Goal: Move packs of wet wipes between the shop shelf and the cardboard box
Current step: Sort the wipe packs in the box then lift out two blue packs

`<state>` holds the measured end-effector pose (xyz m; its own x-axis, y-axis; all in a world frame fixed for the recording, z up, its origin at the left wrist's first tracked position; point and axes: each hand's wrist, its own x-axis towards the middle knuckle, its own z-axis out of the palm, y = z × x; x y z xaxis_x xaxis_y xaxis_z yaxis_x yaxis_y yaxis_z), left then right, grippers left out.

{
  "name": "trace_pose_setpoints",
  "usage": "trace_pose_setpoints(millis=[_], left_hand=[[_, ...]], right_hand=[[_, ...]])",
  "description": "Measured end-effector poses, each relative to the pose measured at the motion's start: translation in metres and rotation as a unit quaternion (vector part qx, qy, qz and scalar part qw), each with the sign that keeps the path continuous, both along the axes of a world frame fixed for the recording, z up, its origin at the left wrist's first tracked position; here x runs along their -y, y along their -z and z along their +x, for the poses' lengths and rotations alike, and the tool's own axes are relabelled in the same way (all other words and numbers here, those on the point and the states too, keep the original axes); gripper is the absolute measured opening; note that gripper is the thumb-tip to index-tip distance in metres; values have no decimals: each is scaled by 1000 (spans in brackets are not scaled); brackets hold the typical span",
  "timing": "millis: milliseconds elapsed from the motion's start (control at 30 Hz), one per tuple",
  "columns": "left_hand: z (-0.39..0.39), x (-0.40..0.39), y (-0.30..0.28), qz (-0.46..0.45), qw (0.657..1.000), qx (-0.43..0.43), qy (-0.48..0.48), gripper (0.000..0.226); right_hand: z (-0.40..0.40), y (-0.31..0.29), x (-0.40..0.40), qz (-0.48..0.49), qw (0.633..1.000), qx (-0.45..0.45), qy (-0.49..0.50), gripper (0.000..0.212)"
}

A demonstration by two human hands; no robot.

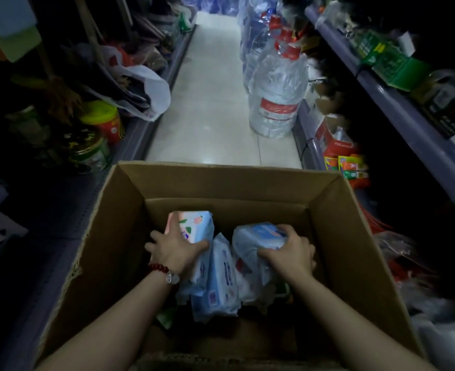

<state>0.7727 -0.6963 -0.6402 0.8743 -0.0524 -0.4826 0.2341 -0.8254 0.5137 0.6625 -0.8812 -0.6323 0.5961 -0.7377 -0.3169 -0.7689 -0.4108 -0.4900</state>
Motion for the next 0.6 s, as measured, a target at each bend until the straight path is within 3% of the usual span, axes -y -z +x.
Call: trace_pose_setpoints(millis=[200, 500, 600], left_hand=[[16, 17, -9, -43, 999, 25, -3, 97], [-1, 18, 4, -56, 998, 2, 21, 92], [10, 15, 9, -73, 997, -27, -23, 82]], right_hand=[[12, -2, 8, -17, 998, 55, 26, 74], [-3, 10, -10, -3, 998, 44, 37, 71], [-3, 15, -11, 14, 999, 36, -23, 77]])
